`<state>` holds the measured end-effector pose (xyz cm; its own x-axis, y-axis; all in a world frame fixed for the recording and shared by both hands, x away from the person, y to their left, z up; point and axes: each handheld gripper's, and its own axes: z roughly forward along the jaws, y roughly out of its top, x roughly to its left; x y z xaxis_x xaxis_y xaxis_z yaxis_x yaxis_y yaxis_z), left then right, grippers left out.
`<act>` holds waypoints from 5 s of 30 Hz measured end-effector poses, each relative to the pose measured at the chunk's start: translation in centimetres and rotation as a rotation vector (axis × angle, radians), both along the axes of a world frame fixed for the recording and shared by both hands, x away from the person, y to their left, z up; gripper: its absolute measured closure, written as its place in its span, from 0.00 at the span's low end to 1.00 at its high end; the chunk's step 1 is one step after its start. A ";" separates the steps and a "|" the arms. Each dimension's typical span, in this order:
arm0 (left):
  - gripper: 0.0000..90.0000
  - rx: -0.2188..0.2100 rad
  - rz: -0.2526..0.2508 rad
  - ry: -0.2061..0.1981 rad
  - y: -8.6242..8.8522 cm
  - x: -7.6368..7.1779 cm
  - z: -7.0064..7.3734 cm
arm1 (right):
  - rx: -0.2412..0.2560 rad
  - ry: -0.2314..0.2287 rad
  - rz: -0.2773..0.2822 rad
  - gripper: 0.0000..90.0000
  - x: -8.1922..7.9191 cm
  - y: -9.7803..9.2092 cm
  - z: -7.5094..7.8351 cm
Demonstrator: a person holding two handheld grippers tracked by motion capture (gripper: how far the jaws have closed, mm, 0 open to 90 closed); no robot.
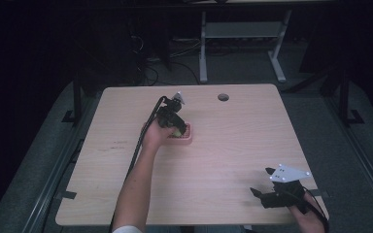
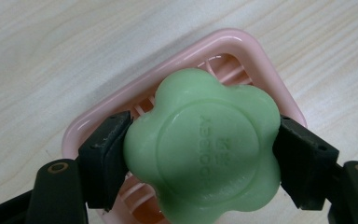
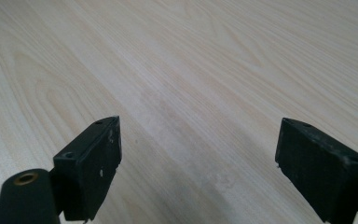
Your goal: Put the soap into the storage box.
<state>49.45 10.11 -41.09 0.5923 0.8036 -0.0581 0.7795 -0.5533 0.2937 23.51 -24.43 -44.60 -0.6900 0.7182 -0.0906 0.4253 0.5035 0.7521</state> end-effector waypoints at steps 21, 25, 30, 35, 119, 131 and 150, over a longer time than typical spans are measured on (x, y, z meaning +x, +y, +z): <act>0.29 0.017 0.011 0.029 -0.3 0.1 -1.2 | 0.000 -0.001 0.003 0.15 -0.1 0.0 0.0; 0.29 0.014 0.015 0.025 -0.2 0.1 -1.2 | 0.001 -0.002 0.003 0.15 -0.1 0.0 0.0; 0.29 0.022 0.014 0.013 -0.2 -0.1 -1.1 | 0.000 -0.001 0.004 0.15 -0.1 0.0 0.0; 0.28 0.030 0.002 -0.016 -0.2 -0.3 -0.7 | 0.000 -0.001 0.004 0.15 -0.1 0.0 0.0; 0.23 -0.122 -0.069 -0.138 5.1 -9.4 2.1 | -0.025 0.023 -0.067 0.15 0.5 -0.6 -0.5; 0.23 -0.143 -0.076 -0.160 6.1 -11.2 2.2 | -0.038 0.024 -0.066 0.15 0.6 -0.4 -0.6; 0.23 -0.156 -0.108 -0.164 7.1 -13.9 1.6 | -0.052 0.031 -0.067 0.15 0.6 -0.3 -0.8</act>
